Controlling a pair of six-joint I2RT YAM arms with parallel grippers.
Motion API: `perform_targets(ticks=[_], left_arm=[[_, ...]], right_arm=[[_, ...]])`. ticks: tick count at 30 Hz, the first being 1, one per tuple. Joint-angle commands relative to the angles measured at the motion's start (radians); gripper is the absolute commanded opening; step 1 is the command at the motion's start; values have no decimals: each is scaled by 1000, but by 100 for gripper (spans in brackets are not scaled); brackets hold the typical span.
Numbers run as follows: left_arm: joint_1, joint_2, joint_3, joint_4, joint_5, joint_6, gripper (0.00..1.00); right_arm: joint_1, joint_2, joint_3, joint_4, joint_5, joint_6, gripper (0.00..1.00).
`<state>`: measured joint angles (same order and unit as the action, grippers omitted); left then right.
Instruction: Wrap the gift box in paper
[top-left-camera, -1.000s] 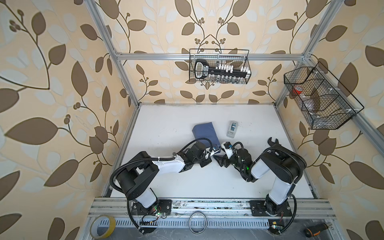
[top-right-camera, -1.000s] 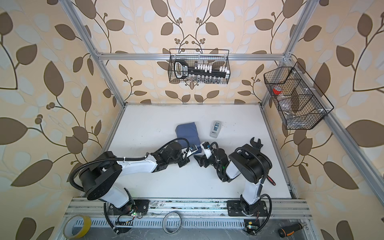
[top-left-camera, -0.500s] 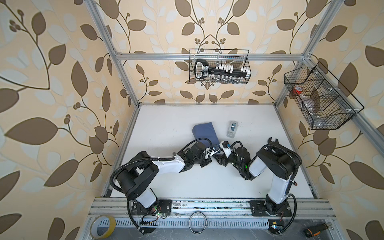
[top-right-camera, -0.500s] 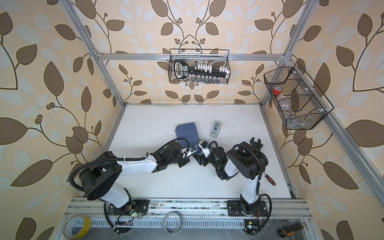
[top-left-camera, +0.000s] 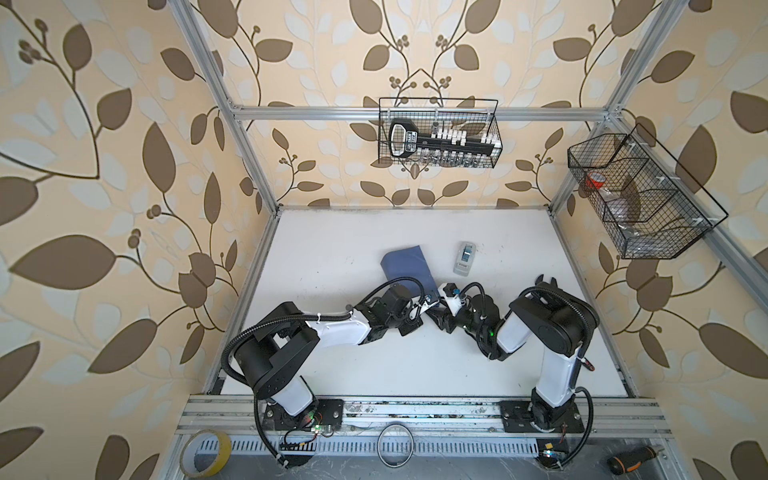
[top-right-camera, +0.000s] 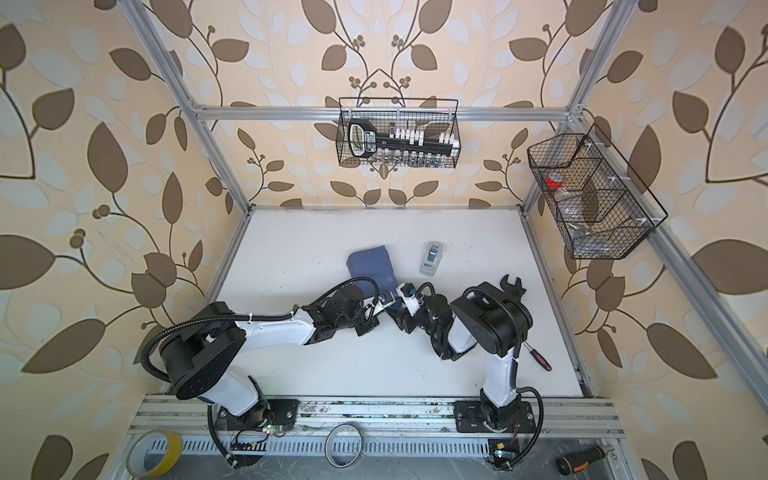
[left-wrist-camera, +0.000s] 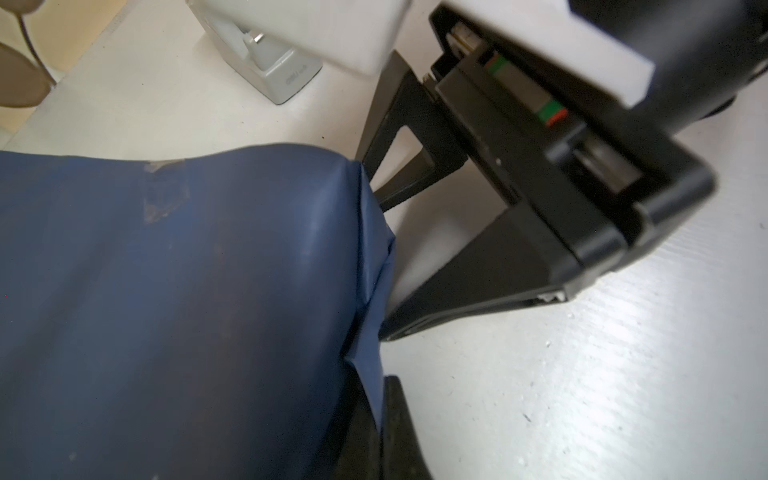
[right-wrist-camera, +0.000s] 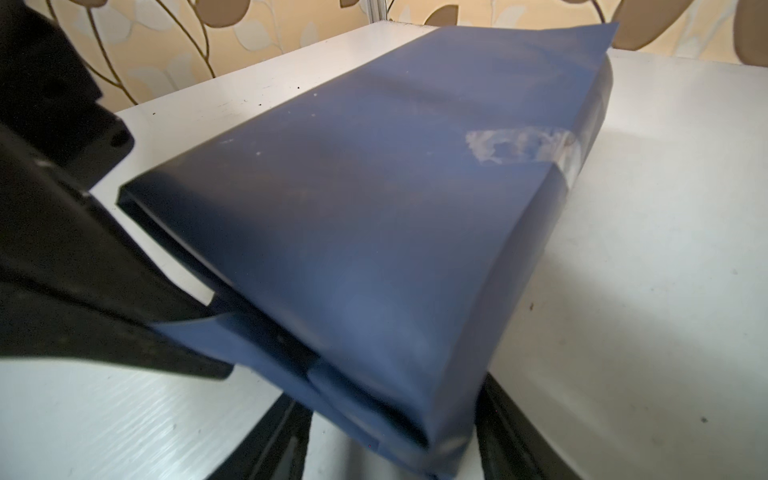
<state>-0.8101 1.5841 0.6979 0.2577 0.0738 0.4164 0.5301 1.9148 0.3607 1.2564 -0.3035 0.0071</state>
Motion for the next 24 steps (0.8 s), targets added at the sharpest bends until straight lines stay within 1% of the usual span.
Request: perform_targets(ticks=[1, 7, 10, 16, 21, 24], left_arm=[[6, 10, 40, 11, 21, 5, 0], [7, 22, 51, -2, 12, 1, 0], [6, 21, 54, -5, 10, -2, 3], [6, -3, 60, -24, 10, -10, 14], [6, -35, 66, -52, 9, -20, 28], [6, -58, 63, -63, 7, -27, 34]], right_arm=[[8, 21, 20, 69, -11, -3, 60], [11, 34, 18, 80, 3, 7, 58], [11, 36, 19, 77, 10, 8, 58], [11, 36, 18, 75, 18, 11, 57], [11, 36, 18, 75, 21, 13, 56], [10, 36, 20, 74, 23, 12, 56]])
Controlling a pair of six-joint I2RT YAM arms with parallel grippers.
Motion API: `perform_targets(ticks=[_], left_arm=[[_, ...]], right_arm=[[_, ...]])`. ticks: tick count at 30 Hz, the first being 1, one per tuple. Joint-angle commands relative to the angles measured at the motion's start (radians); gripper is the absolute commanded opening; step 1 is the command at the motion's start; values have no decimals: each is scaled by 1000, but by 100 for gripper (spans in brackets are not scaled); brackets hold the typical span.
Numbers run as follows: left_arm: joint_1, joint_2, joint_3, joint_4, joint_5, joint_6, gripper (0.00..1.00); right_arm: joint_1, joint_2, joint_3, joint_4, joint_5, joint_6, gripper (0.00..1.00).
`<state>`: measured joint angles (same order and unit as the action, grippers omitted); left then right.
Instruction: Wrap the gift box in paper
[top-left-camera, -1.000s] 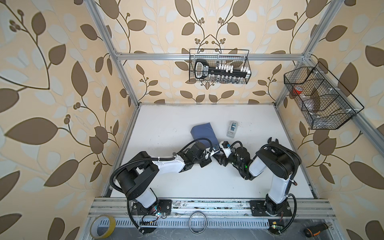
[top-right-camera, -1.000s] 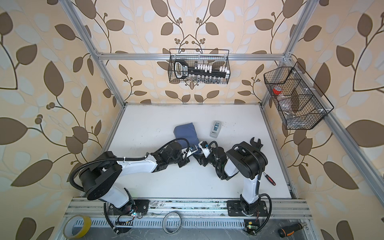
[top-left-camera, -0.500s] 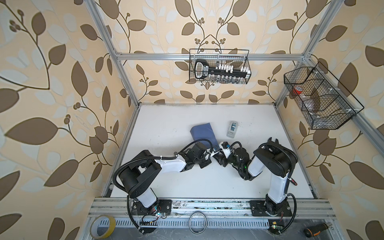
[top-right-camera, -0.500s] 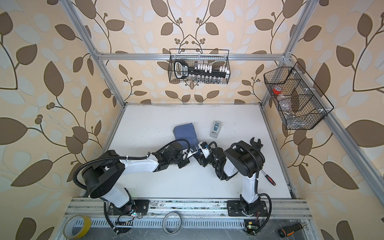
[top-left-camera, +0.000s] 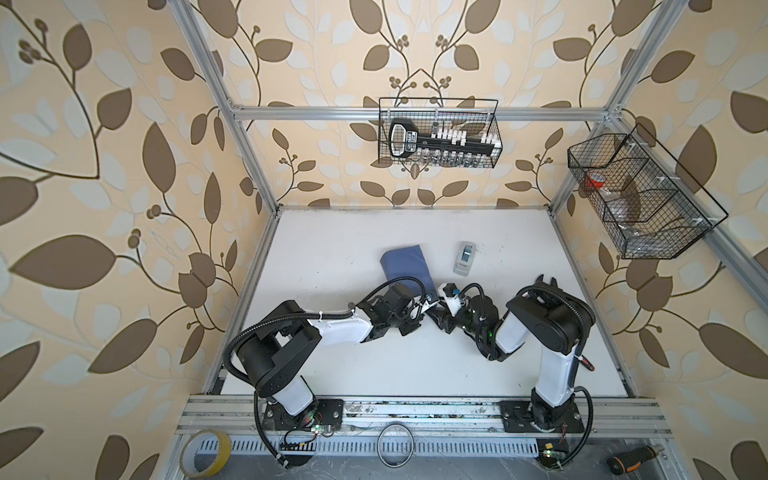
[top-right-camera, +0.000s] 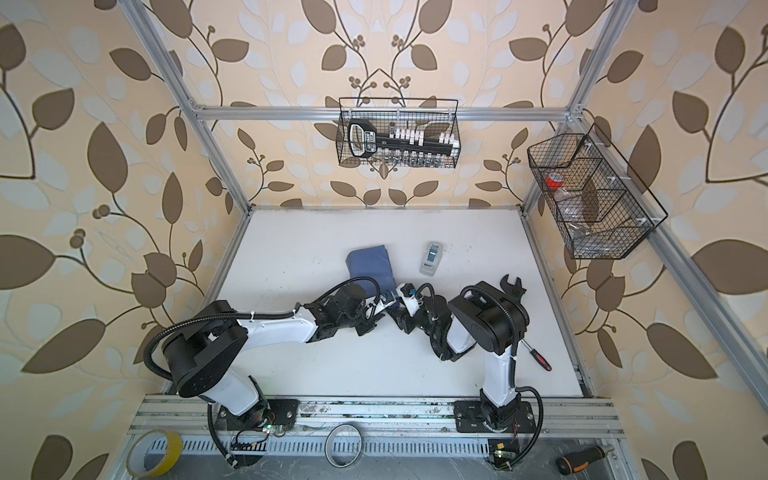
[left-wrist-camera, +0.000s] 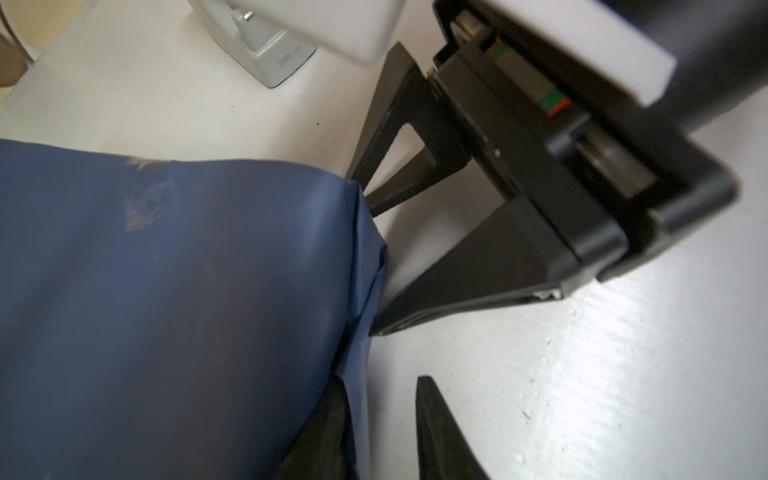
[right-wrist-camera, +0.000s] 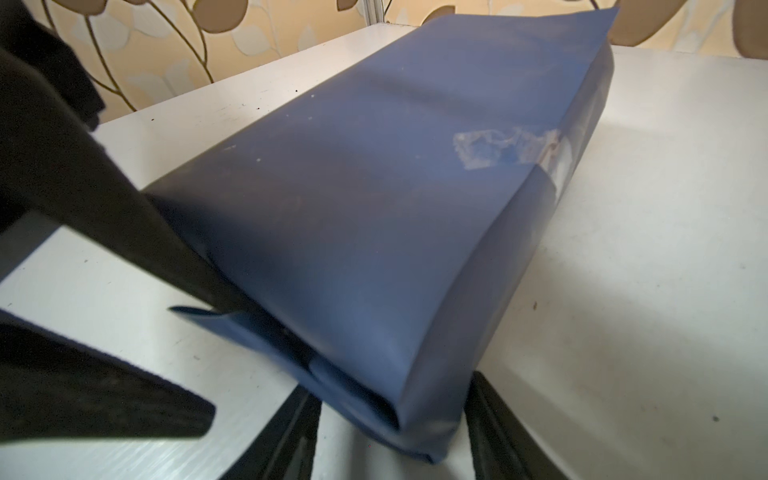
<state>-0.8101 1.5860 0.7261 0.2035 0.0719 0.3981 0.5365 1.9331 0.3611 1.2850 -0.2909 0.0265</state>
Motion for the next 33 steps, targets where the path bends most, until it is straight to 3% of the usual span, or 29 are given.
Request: perform_targets(ticks=[1, 10, 16, 19, 25, 33], left_arm=[[6, -67, 32, -12, 9, -14, 37], [6, -233, -75, 43, -15, -116, 58], [7, -367, -205, 114, -152, -240, 69], [8, -404, -285, 165, -256, -313, 80], [10, -341, -317, 162, -376, -439, 90], [11, -160, -312, 299, -346, -423, 91]], right_arm=[[5, 21, 19, 45, 9, -7, 56], [4, 24, 25, 43, 21, -1, 56], [4, 31, 32, 41, 26, 8, 56], [5, 34, 33, 39, 31, 12, 56], [5, 37, 38, 40, 33, 23, 56], [5, 39, 41, 38, 35, 26, 55]])
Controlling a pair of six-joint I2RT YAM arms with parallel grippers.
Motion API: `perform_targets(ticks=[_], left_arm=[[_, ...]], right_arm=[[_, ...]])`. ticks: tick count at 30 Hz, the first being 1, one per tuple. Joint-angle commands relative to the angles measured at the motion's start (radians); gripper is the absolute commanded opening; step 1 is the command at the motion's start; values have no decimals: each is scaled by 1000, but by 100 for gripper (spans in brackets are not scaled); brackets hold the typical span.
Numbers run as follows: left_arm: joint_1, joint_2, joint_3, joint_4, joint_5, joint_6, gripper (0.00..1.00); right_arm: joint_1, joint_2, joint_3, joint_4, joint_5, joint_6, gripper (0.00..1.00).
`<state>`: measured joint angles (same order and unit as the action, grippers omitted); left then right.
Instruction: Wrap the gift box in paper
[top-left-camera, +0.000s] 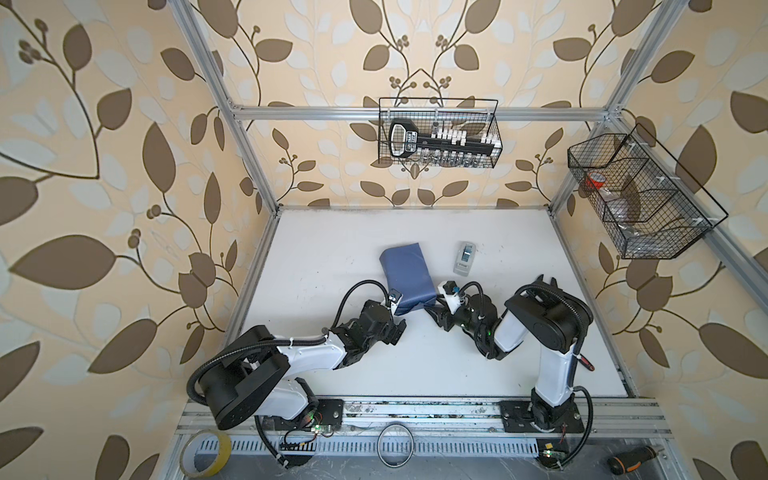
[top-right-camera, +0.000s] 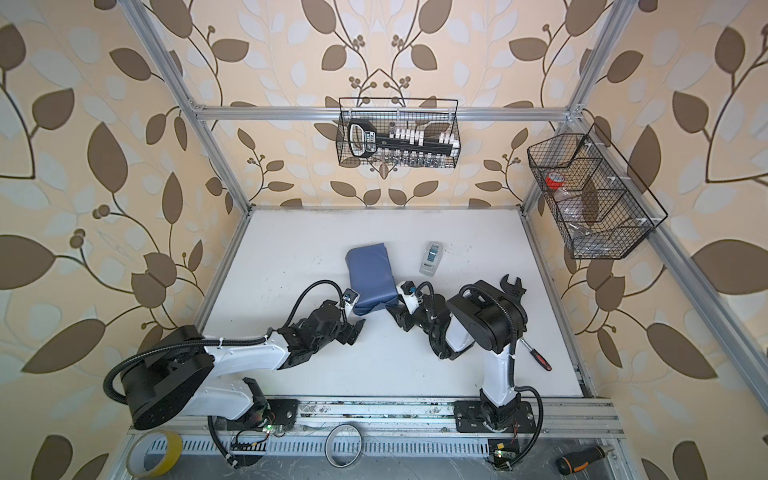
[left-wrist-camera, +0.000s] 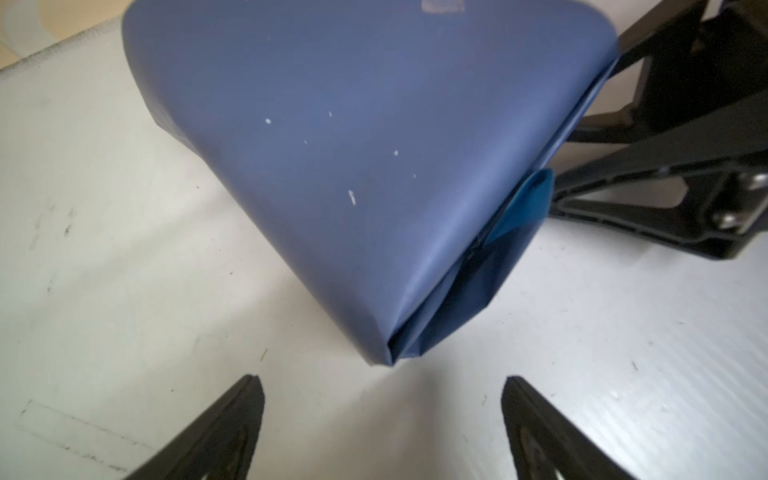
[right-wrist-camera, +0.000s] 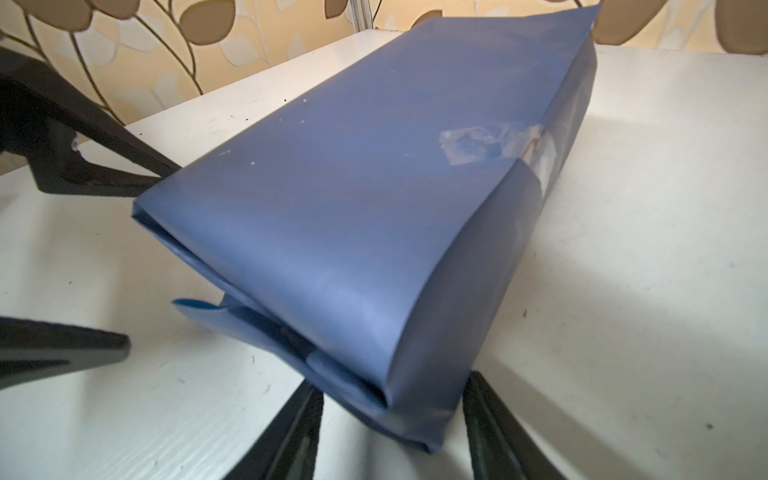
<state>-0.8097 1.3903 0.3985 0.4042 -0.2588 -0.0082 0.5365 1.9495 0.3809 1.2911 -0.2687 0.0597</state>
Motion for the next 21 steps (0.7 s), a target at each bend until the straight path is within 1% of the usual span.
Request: perform_targets(ticks=[1, 3, 6, 15, 21], left_arm=[[12, 44, 15, 122, -7, -13, 91], [13, 115, 26, 150, -8, -2, 92], [22, 160, 36, 189, -9, 22, 92], [46, 222, 39, 316, 38, 91, 91], [59, 262, 58, 361, 78, 130, 86]], right_arm=[[5, 22, 21, 33, 13, -7, 56], [6, 25, 23, 30, 13, -5, 56], [6, 21, 21, 30, 13, -6, 56], [5, 23, 22, 26, 15, -8, 55], [6, 23, 23, 23, 15, -8, 55]])
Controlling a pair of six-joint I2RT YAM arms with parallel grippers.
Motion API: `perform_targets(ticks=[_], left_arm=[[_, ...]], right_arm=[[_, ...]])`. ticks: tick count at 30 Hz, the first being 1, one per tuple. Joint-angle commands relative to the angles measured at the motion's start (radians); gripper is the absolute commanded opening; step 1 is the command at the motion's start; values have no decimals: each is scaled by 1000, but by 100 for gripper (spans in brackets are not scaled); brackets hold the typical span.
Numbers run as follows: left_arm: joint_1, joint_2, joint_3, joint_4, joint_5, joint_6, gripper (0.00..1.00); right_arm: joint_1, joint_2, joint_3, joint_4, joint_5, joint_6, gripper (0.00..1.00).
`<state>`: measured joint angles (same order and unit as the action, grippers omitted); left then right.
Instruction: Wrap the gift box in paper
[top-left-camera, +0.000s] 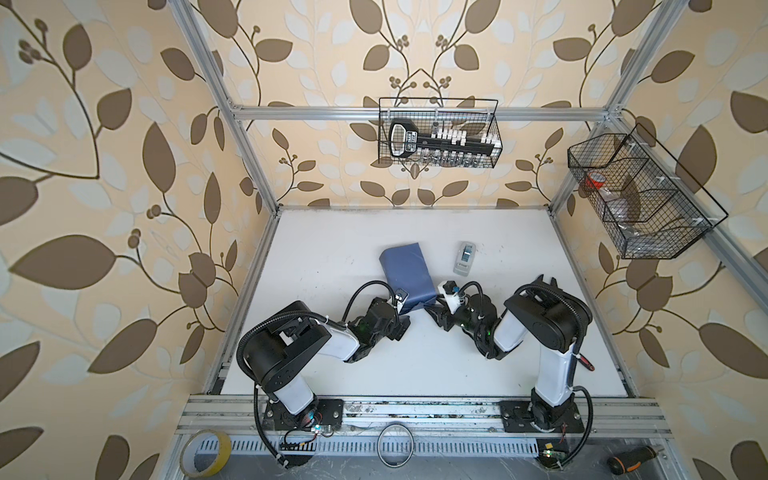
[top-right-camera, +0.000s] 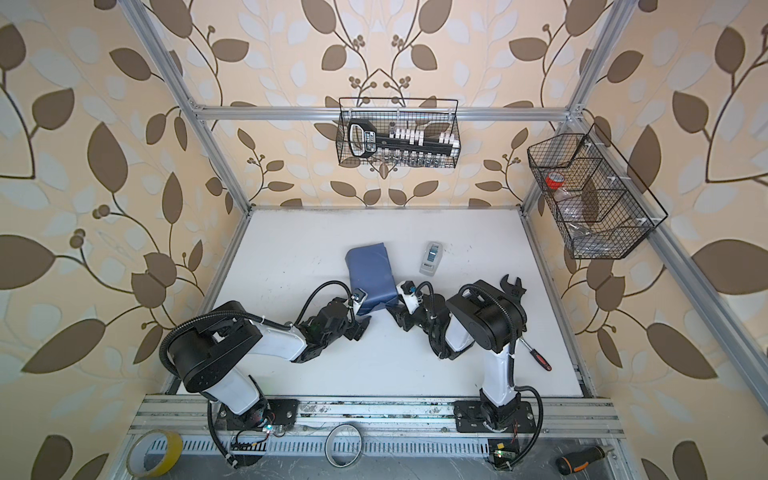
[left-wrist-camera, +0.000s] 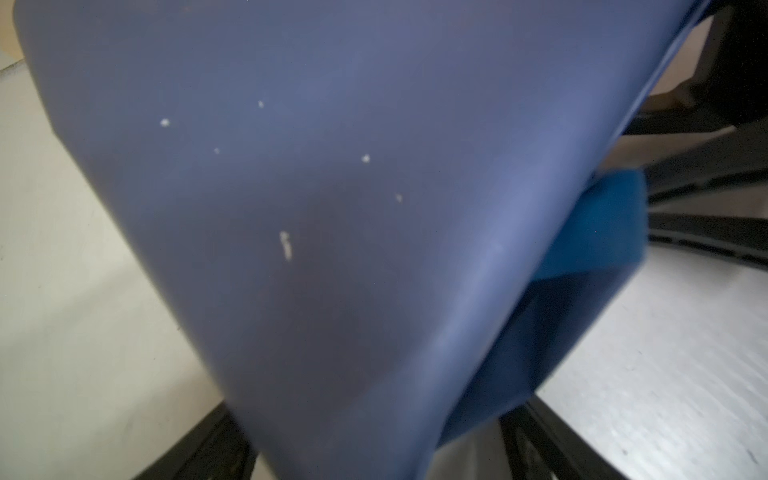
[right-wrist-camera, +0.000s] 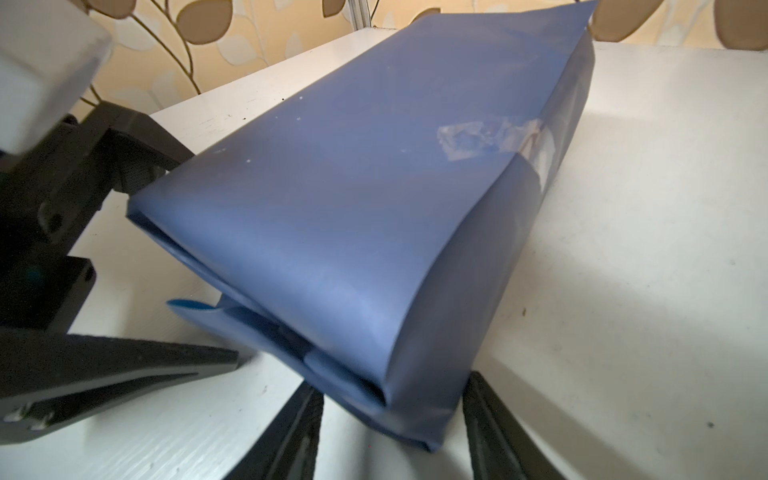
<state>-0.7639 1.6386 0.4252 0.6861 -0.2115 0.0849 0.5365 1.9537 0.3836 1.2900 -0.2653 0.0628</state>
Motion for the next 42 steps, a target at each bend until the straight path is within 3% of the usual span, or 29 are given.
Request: perform_targets(ticks=[1, 19, 26, 42], left_arm=[[19, 19, 33, 85, 40, 38, 86], [38, 46, 81, 57, 89, 28, 63], [40, 45, 85, 45, 90, 23, 58], [48, 51, 89, 24, 83, 12, 54]], right_arm=[[5, 18, 20, 24, 12, -11, 55], [5, 18, 21, 20, 14, -12, 55], [-1, 10, 15, 17, 17, -13, 56], [-27, -40, -70, 88, 22, 67, 70]])
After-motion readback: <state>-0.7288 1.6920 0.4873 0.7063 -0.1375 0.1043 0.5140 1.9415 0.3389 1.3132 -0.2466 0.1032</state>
